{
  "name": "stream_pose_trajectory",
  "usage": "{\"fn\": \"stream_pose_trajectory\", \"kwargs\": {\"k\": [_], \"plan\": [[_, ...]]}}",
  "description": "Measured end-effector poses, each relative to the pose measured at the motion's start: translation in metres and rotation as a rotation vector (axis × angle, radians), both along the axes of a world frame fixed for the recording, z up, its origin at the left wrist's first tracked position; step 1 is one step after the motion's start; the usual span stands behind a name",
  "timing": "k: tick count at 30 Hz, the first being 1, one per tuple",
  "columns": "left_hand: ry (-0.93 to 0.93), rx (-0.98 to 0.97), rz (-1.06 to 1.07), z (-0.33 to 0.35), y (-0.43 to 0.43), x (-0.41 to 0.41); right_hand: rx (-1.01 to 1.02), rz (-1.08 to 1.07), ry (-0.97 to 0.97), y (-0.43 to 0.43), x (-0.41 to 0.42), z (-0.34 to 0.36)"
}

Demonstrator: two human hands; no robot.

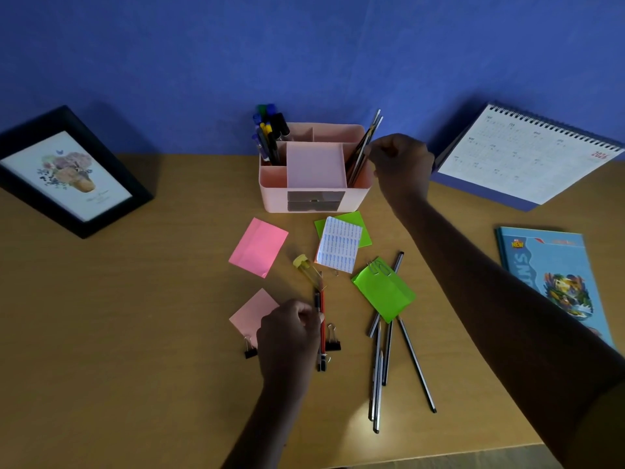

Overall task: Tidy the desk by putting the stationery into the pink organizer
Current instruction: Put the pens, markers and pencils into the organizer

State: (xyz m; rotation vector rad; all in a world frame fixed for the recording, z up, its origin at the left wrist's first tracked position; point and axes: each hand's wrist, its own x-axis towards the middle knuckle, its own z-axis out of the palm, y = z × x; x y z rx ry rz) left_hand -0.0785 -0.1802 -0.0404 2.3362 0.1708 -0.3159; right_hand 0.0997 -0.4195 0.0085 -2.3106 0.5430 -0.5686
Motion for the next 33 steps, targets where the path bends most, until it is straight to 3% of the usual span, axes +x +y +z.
{"fn": "stream_pose_trajectory", "kwargs": {"k": [12,16,19,26,33], "plan": [[-0.033,0.054,0.008,0.002,-0.001,0.002,0.168,-0.028,-0.011,0.023,-0.091,0.012],[-0.053,0.024,0.031,0.002,0.001,0.001,0.169,0.179,0.229,0.066,-0.156,-0.015],[-0.071,-0.011,0.045,0.004,0.004,0.0,0.171,0.198,0.418,0.097,-0.185,-0.047],[-0.11,-0.061,0.05,0.011,0.009,0.001,-0.04,0.233,0.511,0.124,-0.19,-0.065],[-0.118,-0.11,0.036,0.019,0.002,0.002,-0.041,0.123,0.56,0.12,-0.181,-0.058]]}}
